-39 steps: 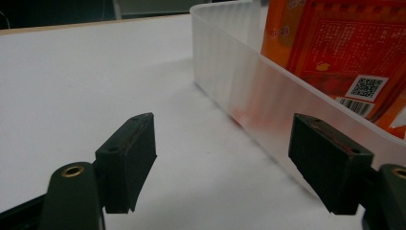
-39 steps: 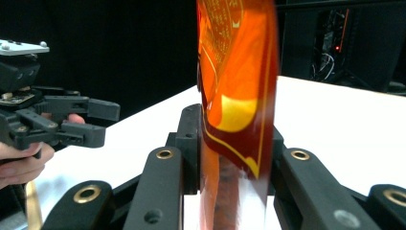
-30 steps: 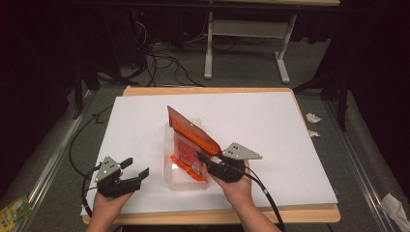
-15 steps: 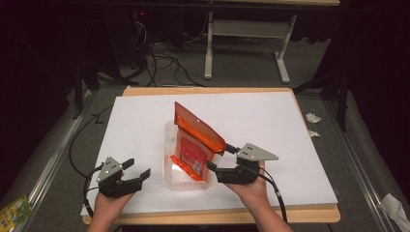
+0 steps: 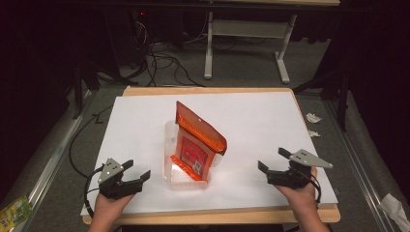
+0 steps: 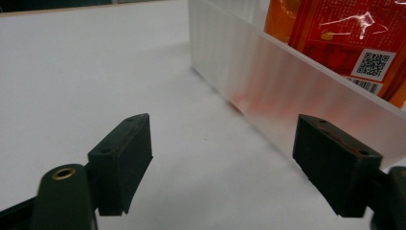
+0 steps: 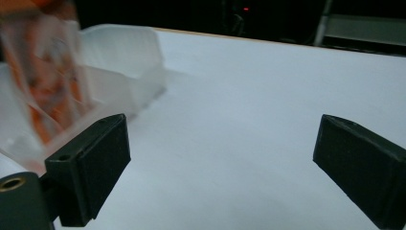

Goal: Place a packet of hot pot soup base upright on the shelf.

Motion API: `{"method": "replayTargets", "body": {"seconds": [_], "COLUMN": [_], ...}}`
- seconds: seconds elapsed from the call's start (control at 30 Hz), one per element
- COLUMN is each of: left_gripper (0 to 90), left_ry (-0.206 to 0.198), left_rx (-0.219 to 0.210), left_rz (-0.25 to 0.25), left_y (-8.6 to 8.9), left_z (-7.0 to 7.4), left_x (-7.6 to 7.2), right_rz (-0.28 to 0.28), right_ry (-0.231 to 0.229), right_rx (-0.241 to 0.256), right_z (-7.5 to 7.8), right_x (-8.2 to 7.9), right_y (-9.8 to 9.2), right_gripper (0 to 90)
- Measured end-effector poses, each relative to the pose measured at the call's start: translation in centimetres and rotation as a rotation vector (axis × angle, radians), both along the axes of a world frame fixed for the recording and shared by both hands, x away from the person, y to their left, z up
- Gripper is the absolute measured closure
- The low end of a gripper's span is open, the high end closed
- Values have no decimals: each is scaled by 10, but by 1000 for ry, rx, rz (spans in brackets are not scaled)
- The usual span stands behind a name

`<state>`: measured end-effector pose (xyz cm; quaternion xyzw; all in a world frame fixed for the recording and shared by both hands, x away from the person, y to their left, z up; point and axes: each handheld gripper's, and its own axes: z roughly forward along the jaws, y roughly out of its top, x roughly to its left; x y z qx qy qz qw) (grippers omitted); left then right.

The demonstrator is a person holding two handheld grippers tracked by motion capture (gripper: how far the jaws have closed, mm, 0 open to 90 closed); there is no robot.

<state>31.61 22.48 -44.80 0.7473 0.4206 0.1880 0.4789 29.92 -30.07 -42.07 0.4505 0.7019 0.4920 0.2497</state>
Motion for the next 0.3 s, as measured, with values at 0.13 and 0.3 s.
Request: {"method": "replayTargets", "body": {"seconds": [0.13, 0.3], "left_gripper": [148, 136], "left_ry": [15, -1], "left_rx": [-13, -8], "left_rz": [-8, -15], "left_y": [0, -4], "left_z": [0, 2], "left_x": [0, -2], "right_rz": [-37, -24], "right_ry": [14, 14], "right_rx": [39, 45], "right_z": [-3, -4], "right_x": [0, 2], "right_y": [-20, -17], "right_gripper": [35, 33]}}
